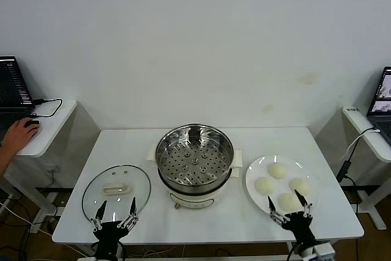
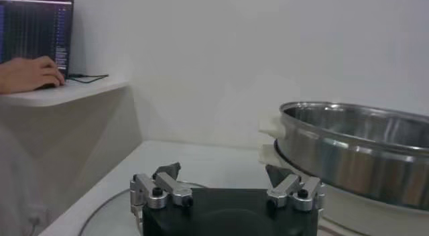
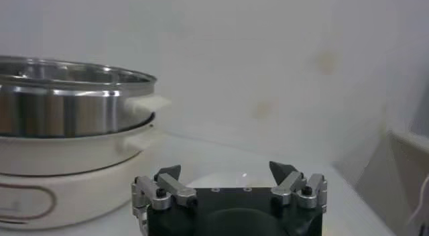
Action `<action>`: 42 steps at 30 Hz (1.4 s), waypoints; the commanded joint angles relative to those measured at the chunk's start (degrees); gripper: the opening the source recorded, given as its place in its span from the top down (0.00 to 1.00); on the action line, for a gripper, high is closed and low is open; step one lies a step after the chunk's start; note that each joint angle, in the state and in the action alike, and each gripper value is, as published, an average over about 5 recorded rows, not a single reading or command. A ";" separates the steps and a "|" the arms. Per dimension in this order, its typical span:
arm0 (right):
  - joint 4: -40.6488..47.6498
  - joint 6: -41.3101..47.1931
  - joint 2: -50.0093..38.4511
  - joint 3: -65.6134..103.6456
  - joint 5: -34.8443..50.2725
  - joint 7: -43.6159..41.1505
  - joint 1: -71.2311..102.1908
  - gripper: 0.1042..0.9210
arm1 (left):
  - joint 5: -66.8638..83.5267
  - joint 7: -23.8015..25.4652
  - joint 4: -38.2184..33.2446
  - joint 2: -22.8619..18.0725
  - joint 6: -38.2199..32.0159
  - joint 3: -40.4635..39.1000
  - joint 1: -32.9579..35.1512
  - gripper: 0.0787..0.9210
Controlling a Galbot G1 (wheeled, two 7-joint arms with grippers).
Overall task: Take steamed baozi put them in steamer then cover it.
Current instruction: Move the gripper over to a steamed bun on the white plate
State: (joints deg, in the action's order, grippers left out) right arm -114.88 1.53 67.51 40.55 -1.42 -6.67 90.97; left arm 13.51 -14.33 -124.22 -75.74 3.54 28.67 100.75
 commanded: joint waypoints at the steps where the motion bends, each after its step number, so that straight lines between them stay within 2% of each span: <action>1: 3.67 5.26 -12.23 1.98 -13.93 -4.54 -11.24 0.12 | -3.33 -0.19 -0.53 0.33 5.18 0.74 -1.77 0.12; 9: 11.98 10.74 -26.90 -6.05 -16.79 -15.04 -24.40 0.12 | -3.34 -1.33 0.51 -0.23 3.26 1.20 -2.28 0.12; 13: 17.46 10.36 -34.12 -13.77 -16.67 -20.79 -32.33 0.12 | -3.05 -1.96 0.20 -0.03 2.28 2.09 -2.25 0.12; 18: 24.65 9.02 -38.71 -28.53 -16.21 -28.19 -48.14 0.12 | -2.69 -2.41 -0.48 0.29 1.99 3.25 -2.06 0.12; 23: 31.99 7.15 -39.37 -46.41 -15.54 -38.29 -65.00 0.12 | -2.71 -2.50 -0.75 0.51 1.80 4.03 -1.61 0.12; 29: 40.09 3.68 -36.20 -61.75 -13.00 -48.56 -79.62 0.12 | -1.82 -2.76 -0.16 0.70 1.17 5.48 -1.47 0.12; 42: 47.69 2.63 -29.84 -71.21 -12.63 -51.84 -84.28 0.12 | -0.66 -2.93 0.73 1.46 0.02 7.75 -1.66 0.12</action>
State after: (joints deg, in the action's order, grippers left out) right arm -74.12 5.03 35.80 -19.98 -14.49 -52.97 15.73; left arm 12.57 -17.20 -123.65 -74.47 4.16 35.26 99.08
